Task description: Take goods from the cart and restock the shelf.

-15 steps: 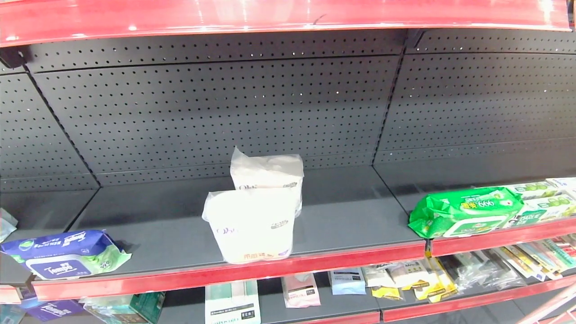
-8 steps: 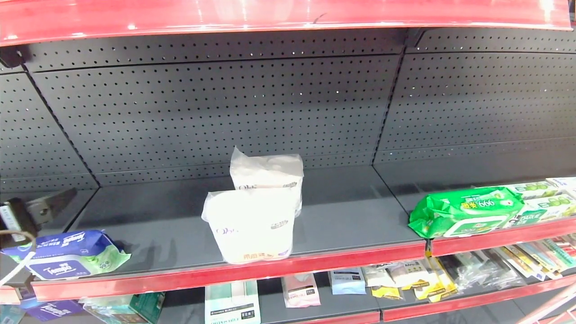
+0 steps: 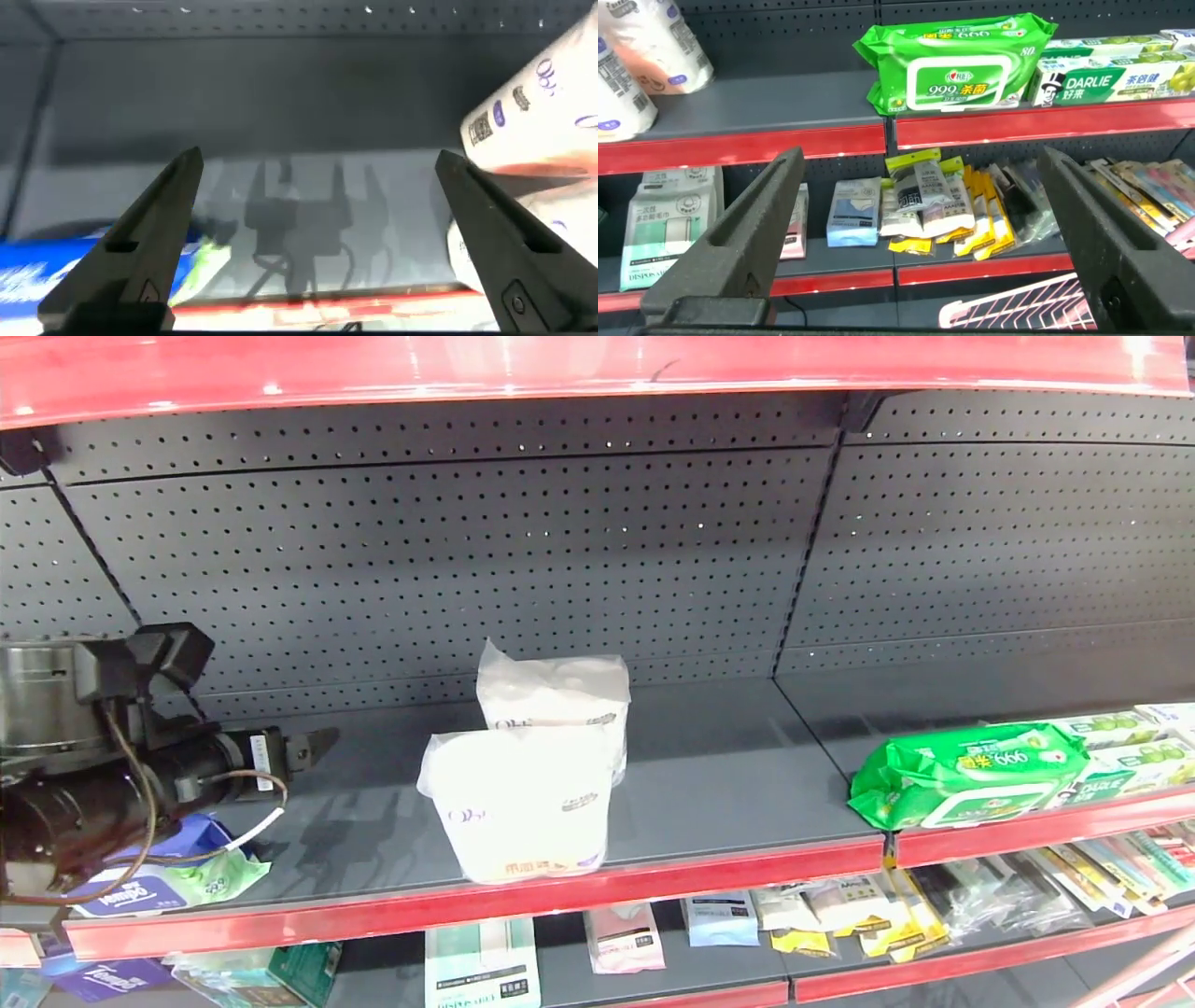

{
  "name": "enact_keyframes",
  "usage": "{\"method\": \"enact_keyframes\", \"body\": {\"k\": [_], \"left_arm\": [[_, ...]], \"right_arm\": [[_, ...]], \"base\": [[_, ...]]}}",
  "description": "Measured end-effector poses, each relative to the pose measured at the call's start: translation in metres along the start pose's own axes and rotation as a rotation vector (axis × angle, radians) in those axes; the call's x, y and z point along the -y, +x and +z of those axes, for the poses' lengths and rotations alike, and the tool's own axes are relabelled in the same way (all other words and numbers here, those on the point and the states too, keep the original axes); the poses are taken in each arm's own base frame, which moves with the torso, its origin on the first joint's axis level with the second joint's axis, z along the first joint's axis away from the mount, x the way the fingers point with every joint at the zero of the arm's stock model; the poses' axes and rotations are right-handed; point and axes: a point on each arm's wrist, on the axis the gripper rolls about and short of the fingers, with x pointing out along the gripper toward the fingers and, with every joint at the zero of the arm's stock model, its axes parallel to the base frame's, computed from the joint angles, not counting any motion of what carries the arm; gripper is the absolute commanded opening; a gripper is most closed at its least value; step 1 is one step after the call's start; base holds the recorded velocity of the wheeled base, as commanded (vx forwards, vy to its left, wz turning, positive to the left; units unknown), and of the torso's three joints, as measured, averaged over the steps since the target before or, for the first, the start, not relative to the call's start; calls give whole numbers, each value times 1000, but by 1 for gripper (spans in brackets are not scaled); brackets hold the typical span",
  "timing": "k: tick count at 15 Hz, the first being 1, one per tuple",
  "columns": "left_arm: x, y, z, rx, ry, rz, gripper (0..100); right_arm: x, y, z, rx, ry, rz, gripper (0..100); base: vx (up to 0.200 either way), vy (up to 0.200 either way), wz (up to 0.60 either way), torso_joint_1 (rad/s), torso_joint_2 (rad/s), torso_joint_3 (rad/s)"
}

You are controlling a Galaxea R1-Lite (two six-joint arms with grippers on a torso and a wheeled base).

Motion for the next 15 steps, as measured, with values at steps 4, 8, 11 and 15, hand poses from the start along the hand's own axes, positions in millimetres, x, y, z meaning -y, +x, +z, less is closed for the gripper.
{"method": "enact_keyframes", "body": {"k": [4, 8, 11, 15], "left_arm": [[18, 33, -9, -81, 51, -46, 100], [28, 51, -13, -200, 82, -52, 100], [29, 57, -25, -291, 95, -47, 100], [33, 66, -35, -335, 104, -51, 100]], "right_arm": [[0, 0, 0, 0, 0, 0, 100], [0, 0, 0, 0, 0, 0, 100], [0, 0, 0, 0, 0, 0, 100], [0, 0, 0, 0, 0, 0, 100]], "base": [[0, 0, 0, 0, 0, 0], [0, 0, 0, 0, 0, 0], [0, 0, 0, 0, 0, 0], [0, 0, 0, 0, 0, 0]]}}
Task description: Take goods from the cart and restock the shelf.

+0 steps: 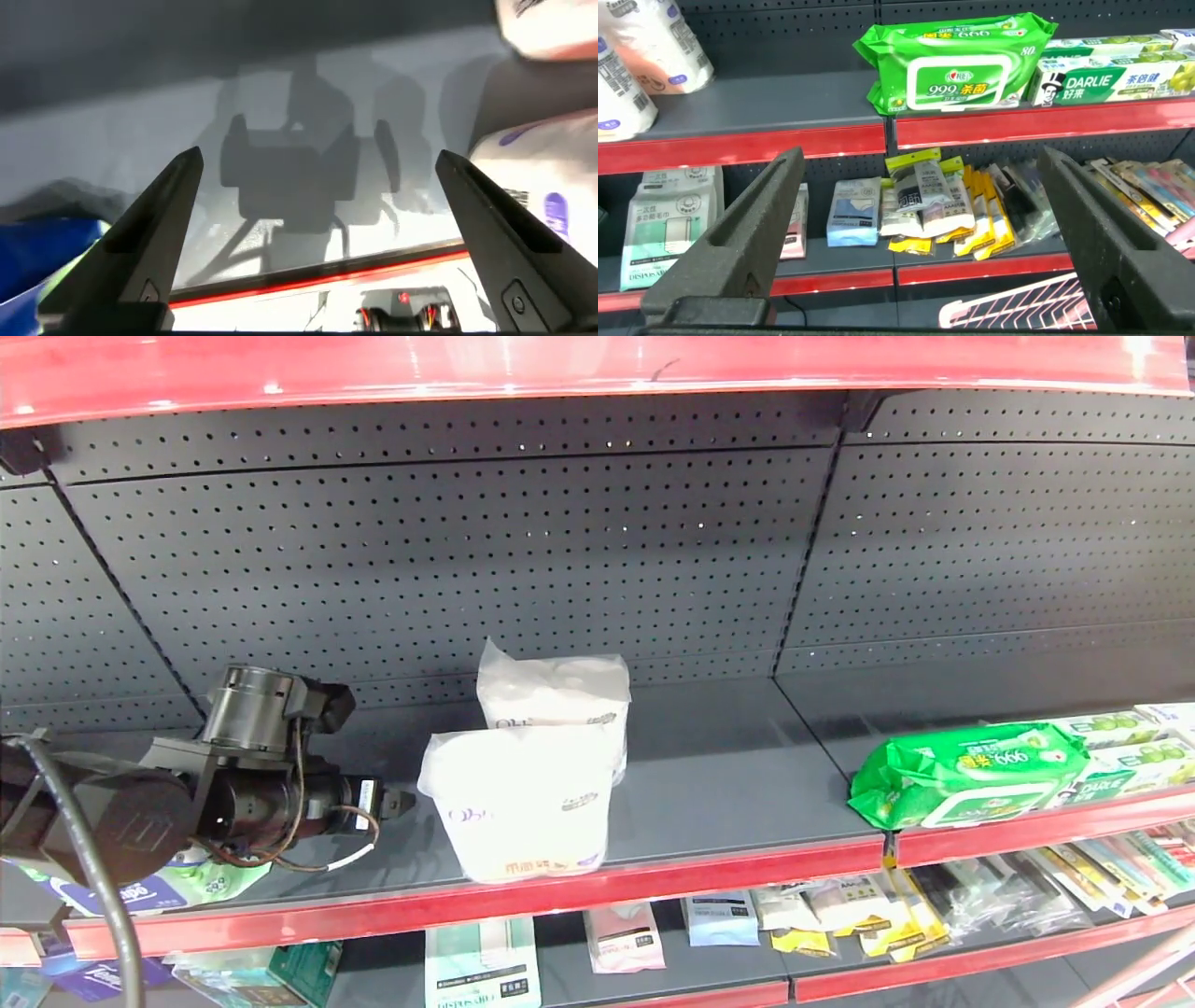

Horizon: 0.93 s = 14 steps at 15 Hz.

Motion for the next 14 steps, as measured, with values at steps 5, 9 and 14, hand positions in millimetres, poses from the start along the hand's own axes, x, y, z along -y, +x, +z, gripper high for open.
{"method": "enact_keyframes", "body": {"k": [5, 9, 14], "left_arm": [[7, 12, -6, -41, 17, -12, 100], [11, 22, -9, -55, 23, -19, 100], [19, 31, -8, -60, 39, -37, 100]], "right_arm": [[0, 0, 0, 0, 0, 0, 100], [0, 0, 0, 0, 0, 0, 100], [0, 0, 0, 0, 0, 0, 100]], "base": [[0, 0, 0, 0, 0, 0], [0, 0, 0, 0, 0, 0], [0, 0, 0, 0, 0, 0]]}}
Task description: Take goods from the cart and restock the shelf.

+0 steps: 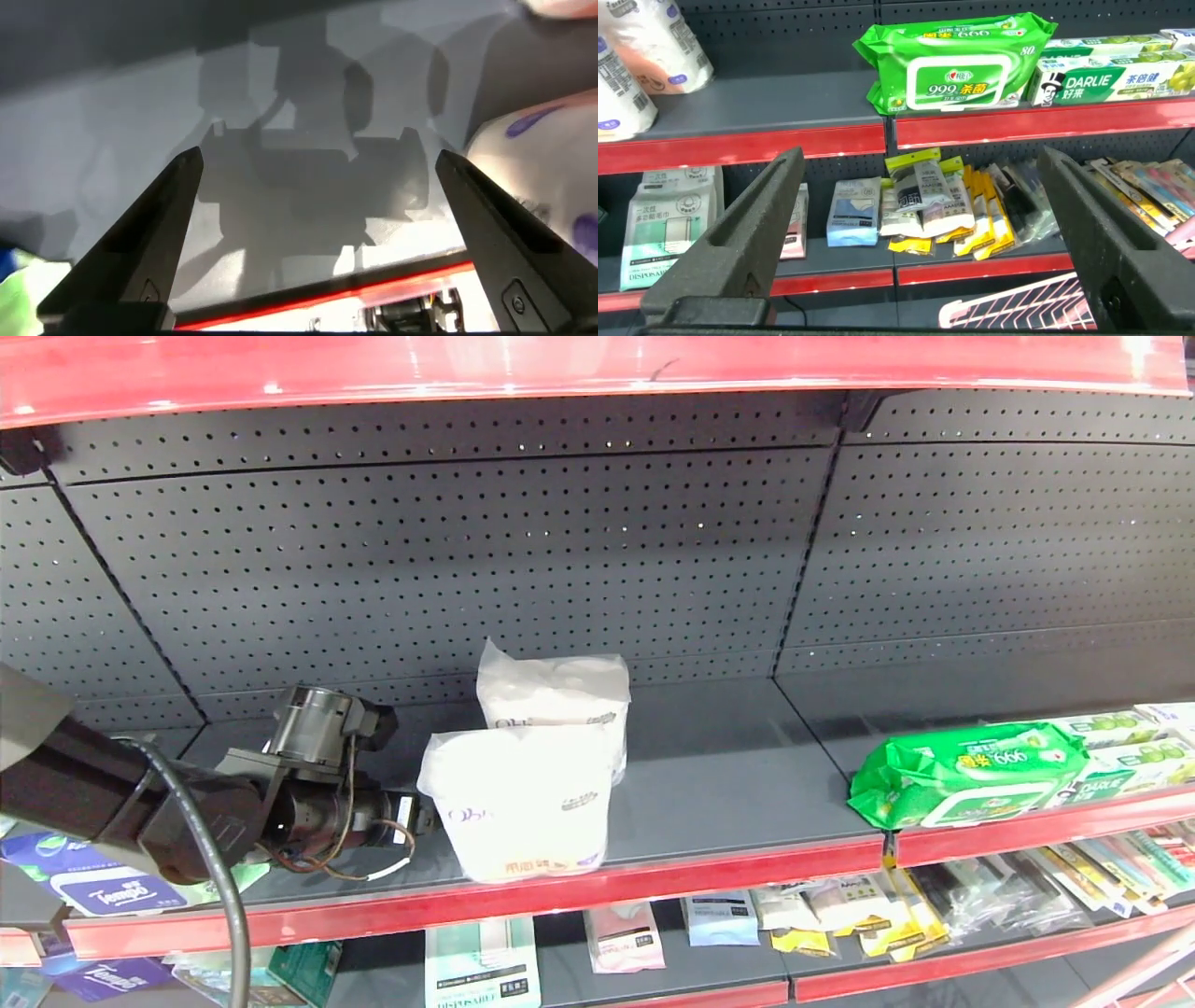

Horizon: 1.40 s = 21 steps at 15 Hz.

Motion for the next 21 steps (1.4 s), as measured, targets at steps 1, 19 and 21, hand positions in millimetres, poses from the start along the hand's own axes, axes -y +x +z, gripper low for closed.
{"method": "enact_keyframes", "body": {"k": [1, 19, 21], "left_arm": [[2, 1, 0, 0, 4, -4, 100], [23, 4, 6, 14, 50, -53, 100], [24, 4, 6, 14, 53, -55, 100]], "right_arm": [[0, 0, 0, 0, 0, 0, 100], [0, 0, 0, 0, 0, 1, 100], [0, 0, 0, 0, 0, 0, 100]], "base": [[0, 0, 0, 0, 0, 0], [0, 0, 0, 0, 0, 0], [0, 0, 0, 0, 0, 0]]}}
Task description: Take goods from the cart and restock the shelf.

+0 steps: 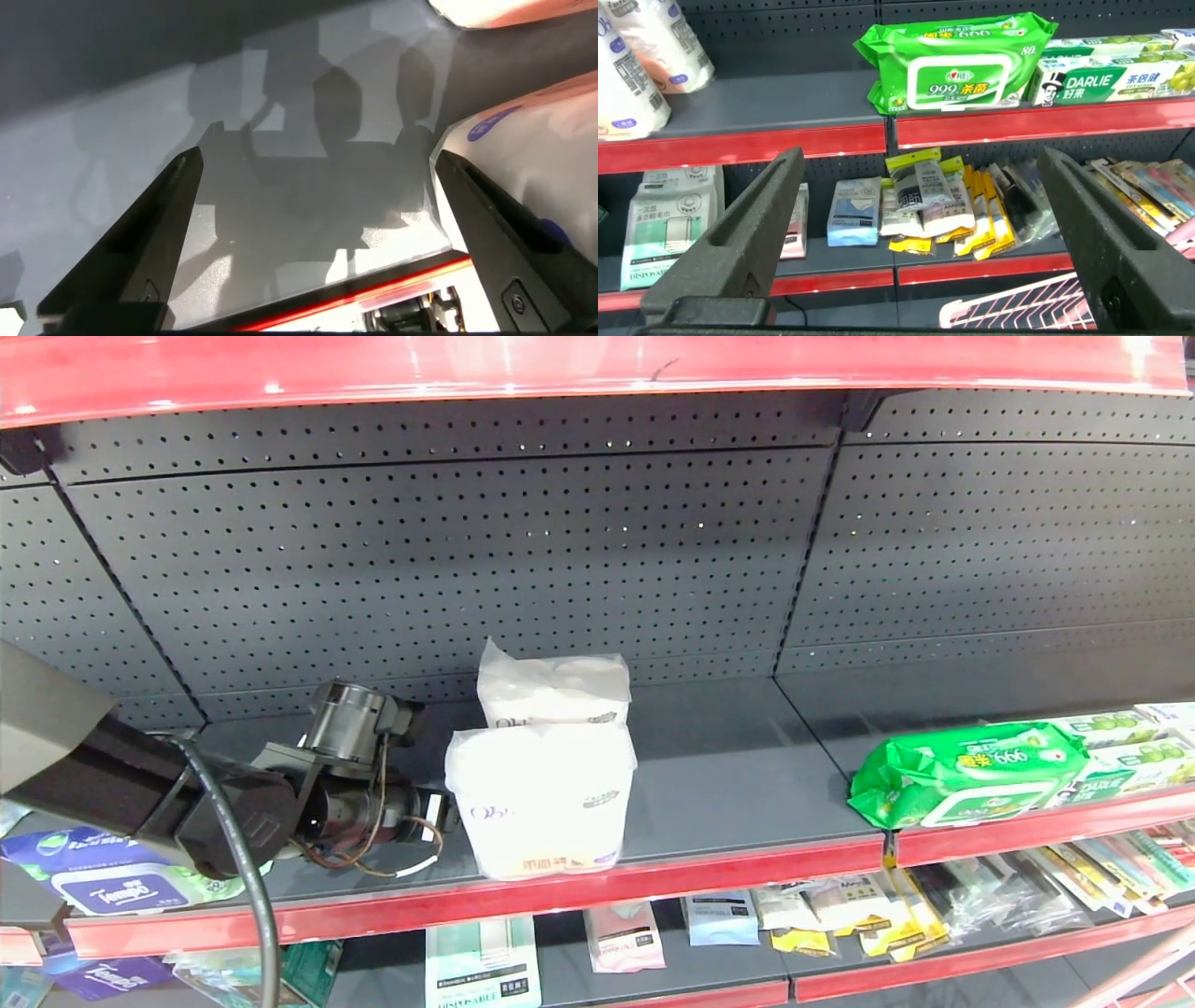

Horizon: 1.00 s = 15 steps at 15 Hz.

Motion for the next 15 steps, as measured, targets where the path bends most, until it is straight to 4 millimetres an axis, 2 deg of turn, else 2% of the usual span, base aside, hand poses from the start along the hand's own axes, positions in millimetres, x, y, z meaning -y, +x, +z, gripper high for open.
{"method": "enact_keyframes", "body": {"k": [11, 15], "left_arm": [[4, 0, -1, -5, 7, -5, 100], [-7, -7, 5, 29, -15, 22, 100]], "right_arm": [[0, 0, 0, 0, 0, 0, 100], [0, 0, 0, 0, 0, 0, 100]], "base": [[0, 0, 0, 0, 0, 0], [0, 0, 0, 0, 0, 0]]}}
